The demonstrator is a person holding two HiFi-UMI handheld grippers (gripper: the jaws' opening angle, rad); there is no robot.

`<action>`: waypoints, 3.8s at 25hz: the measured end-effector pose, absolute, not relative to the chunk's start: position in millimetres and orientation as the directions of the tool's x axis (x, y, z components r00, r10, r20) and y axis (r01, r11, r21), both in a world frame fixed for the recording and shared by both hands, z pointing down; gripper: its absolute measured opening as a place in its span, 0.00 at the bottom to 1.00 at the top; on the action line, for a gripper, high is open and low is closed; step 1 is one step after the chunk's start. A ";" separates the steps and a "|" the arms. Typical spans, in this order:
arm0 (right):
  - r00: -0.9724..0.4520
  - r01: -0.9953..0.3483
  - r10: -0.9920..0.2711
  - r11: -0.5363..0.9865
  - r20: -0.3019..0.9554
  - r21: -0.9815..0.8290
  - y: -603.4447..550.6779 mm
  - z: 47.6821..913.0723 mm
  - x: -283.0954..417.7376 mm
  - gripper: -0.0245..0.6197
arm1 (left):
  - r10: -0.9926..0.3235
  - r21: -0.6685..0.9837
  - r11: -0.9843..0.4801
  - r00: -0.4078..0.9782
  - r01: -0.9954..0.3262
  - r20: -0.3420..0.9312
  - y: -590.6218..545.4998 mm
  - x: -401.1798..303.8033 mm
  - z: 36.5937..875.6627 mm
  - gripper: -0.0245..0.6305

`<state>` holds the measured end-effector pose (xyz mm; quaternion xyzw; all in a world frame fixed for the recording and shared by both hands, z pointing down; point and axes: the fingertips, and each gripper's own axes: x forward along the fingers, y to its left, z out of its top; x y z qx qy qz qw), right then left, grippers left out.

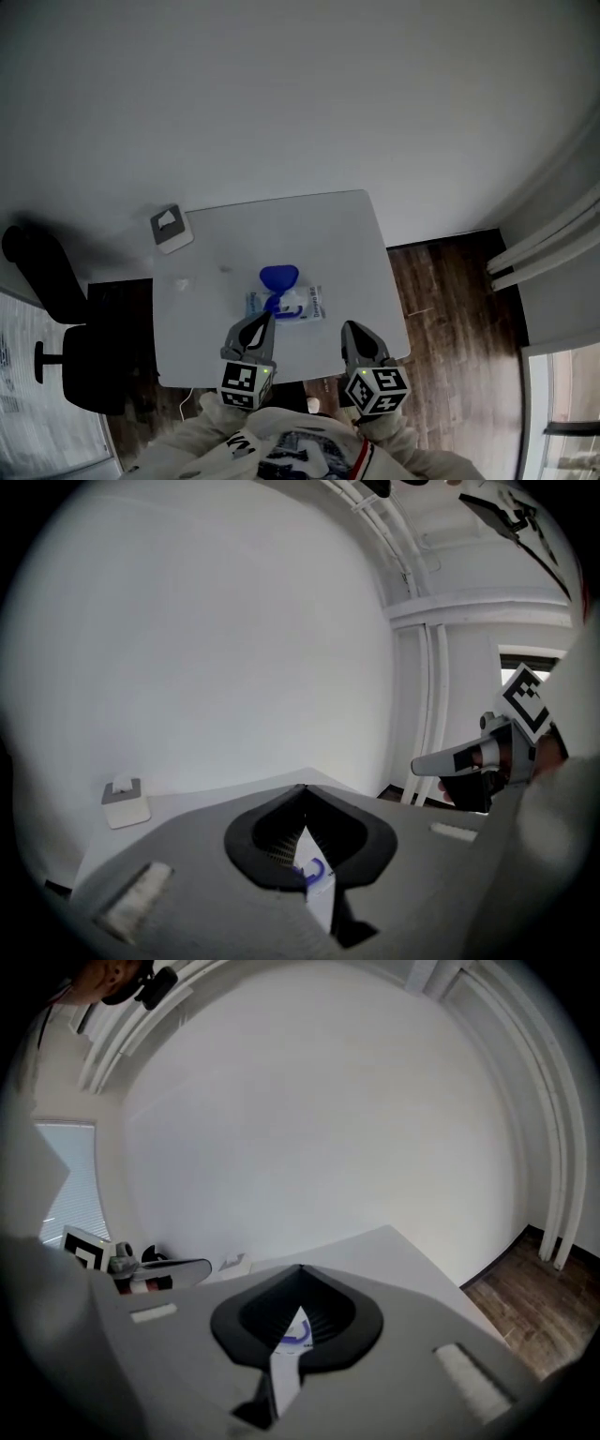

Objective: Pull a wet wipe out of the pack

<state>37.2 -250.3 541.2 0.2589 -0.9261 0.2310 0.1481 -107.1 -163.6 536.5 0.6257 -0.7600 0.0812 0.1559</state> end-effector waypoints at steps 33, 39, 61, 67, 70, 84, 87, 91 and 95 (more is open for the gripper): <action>-0.835 -0.465 -0.282 0.822 0.473 -0.330 -293.8 567.0 -55.0 0.05 | -0.884 0.134 0.309 -0.232 -0.942 0.406 -193.9 -179.1 571.3 0.04; -0.856 -0.409 -0.222 0.842 0.467 -0.350 -302.4 568.2 -39.4 0.05 | -0.868 0.093 0.346 -0.281 -0.934 0.409 -195.0 -160.4 562.5 0.04; -0.901 -0.250 -0.064 0.885 0.429 -0.393 -310.2 570.4 -14.5 0.05 | -0.795 -0.026 0.483 -0.450 -0.875 0.406 -181.0 -126.5 545.5 0.04; -0.882 -0.255 -0.072 0.904 0.466 -0.343 -303.9 575.3 -25.2 0.13 | -0.813 -0.004 0.461 -0.424 -0.887 0.399 -182.8 -137.3 545.3 0.04; -0.875 -0.247 -0.066 0.913 0.479 -0.326 -302.4 577.8 -27.9 0.18 | -0.820 0.003 0.451 -0.413 -0.893 0.397 -183.6 -139.7 544.9 0.04; -0.829 -0.133 0.068 0.940 0.555 -0.314 -274.0 603.2 -42.2 0.35 | -0.814 0.029 0.467 -0.417 -0.884 0.405 -170.9 -147.3 552.0 0.04; -0.812 -0.103 0.123 0.932 0.570 -0.348 -264.5 613.3 -46.7 0.45 | -0.811 0.042 0.477 -0.421 -0.878 0.406 -167.2 -147.6 553.4 0.04; -0.791 -0.071 0.157 0.937 0.592 -0.343 -258.7 625.1 -52.8 0.51 | -0.807 0.048 0.485 -0.426 -0.873 0.409 -163.3 -146.6 555.1 0.04; -0.765 -0.033 0.186 0.945 0.617 -0.326 -255.2 639.6 -60.6 0.60 | -0.803 0.046 0.494 -0.435 -0.869 0.407 -158.4 -147.3 555.3 0.04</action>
